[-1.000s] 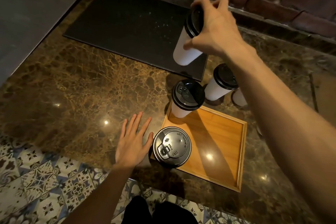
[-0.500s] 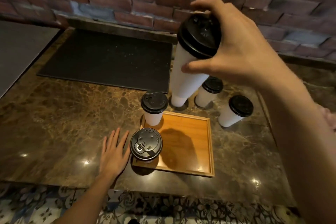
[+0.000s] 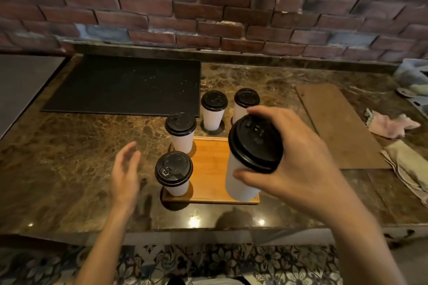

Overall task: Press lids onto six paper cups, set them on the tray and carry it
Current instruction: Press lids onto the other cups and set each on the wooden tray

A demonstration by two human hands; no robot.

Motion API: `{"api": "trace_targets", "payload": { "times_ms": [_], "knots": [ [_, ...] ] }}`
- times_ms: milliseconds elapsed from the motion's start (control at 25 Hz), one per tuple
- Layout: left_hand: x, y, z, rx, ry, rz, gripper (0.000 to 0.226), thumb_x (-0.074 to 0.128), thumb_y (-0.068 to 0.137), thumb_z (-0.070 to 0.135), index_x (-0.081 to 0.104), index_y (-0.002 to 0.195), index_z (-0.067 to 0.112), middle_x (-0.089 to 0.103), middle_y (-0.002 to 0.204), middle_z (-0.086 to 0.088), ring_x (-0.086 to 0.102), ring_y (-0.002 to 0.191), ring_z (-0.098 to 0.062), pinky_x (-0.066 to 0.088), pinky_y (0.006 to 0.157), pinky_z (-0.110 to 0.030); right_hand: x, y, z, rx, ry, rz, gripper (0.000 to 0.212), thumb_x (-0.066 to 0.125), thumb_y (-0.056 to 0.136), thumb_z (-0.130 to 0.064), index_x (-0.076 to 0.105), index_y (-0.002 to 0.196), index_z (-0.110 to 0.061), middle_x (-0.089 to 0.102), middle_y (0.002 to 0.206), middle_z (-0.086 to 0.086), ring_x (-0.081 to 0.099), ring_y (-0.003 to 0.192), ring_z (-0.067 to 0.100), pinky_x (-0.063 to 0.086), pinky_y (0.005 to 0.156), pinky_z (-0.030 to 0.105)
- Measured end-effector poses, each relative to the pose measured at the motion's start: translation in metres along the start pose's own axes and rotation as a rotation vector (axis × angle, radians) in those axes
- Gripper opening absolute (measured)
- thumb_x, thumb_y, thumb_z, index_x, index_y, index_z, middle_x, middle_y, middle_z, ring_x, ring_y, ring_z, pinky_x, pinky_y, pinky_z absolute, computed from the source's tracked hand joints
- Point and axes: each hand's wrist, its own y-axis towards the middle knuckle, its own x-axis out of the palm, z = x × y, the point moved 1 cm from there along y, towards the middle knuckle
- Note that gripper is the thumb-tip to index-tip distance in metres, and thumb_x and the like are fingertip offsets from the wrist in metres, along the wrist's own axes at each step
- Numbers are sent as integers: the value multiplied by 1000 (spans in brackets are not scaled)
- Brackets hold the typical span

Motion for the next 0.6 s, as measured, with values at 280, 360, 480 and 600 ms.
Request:
{"api": "trace_targets", "payload": {
  "times_ms": [280, 360, 480, 600],
  "knots": [
    [72, -135, 54, 299, -106, -731, 92, 75, 76, 39, 16, 147, 39, 33, 148, 23, 33, 137, -2, 36, 108, -24, 27, -26, -5, 63, -10, -12, 88, 80, 65, -50, 36, 140, -38, 42, 134, -15, 47, 120, 11, 45, 96, 29],
    [86, -138, 53, 280, -222, -643, 94, 80, 73, 37, 21, 146, 33, 40, 144, 18, 40, 134, -8, 42, 103, -25, 24, -26, -11, 52, -2, 16, 88, 80, 65, -49, 35, 141, -37, 42, 134, -14, 46, 120, 13, 45, 94, 29],
    [96, -129, 55, 177, -117, -477, 88, 82, 72, 23, 31, 144, 18, 47, 142, 0, 45, 131, -23, 43, 103, -39, 11, -19, -21, 29, -16, 13, 93, 80, 66, -52, 31, 144, -37, 39, 138, -12, 43, 124, 14, 41, 94, 27],
    [95, -114, 70, 321, -123, -415, 72, 85, 68, 13, 45, 125, 31, 56, 120, 31, 55, 110, 7, 46, 86, -10, -11, -5, -32, -2, -109, -85, 99, 66, 63, -78, 30, 145, -35, 39, 137, -10, 43, 123, 15, 45, 96, 32]
  ]
}}
